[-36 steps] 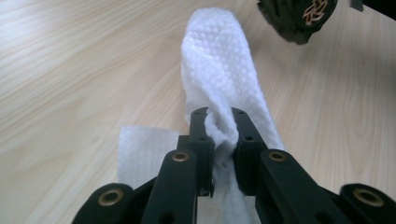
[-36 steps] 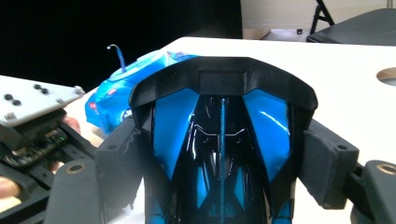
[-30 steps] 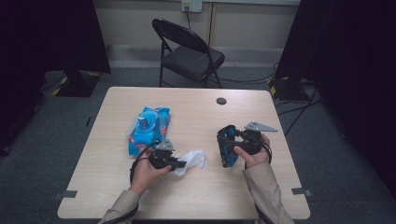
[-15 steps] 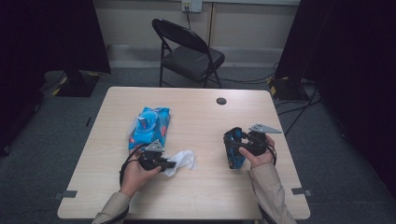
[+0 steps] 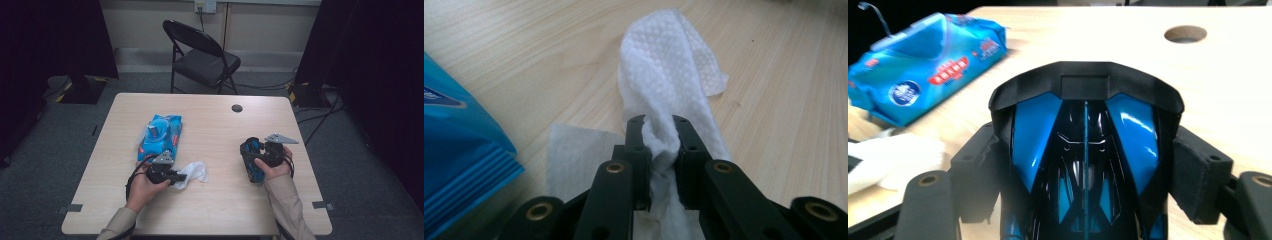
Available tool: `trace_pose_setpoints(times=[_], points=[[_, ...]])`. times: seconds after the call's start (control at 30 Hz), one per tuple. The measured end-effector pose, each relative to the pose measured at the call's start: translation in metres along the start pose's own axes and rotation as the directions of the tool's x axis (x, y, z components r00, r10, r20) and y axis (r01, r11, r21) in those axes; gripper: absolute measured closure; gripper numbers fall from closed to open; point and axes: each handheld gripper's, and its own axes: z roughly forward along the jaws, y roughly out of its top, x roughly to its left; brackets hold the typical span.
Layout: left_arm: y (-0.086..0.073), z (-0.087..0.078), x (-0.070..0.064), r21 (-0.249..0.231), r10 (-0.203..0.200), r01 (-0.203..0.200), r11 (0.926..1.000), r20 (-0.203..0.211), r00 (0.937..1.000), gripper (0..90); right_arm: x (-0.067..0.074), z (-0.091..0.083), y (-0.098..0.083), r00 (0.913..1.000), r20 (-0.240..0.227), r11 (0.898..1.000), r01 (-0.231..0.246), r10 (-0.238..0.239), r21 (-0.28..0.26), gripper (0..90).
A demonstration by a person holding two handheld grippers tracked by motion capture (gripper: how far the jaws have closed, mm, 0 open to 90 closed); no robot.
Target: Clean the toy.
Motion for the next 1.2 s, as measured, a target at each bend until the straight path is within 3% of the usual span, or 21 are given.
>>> trace_pose_setpoints(times=[0.3, 0.47, 0.83, 1.0, 1.2], points=[[0.0, 0.001, 0.002, -0.001, 0.008, -0.008, 1.0, -0.001, 1.0, 78.7, -0.007, 0.016, -0.006, 0.9984, 0.051, 0.998, 0.021, -0.024, 0.056, 25.5], [0.001, 0.001, 0.001, 0.001, 0.018, -0.018, 0.9998, -0.005, 0.9998, 78.4, -0.012, 0.021, -0.009, 0.9982, 0.059, 0.997, 0.007, -0.011, 0.07, 25.5], [0.001, 0.001, 0.001, 0.003, 0.02, -0.02, 0.9998, -0.006, 0.9998, 78.1, -0.019, 0.023, -0.013, 0.9947, 0.102, 0.997, 0.009, -0.017, 0.079, 25.3], [0.001, 0.001, 0.001, 0.005, 0.022, -0.022, 0.9998, -0.006, 0.9997, 78.1, -0.019, 0.023, -0.013, 0.9879, 0.14, 0.992, 0.051, -0.067, 0.114, 25.2], [0.002, 0.002, 0.001, 0.004, 0.027, -0.027, 0.9996, -0.007, 0.9996, 76.9, -0.02, 0.023, -0.013, 0.9869, 0.15, 0.992, 0.041, -0.059, 0.123, 25.1]])
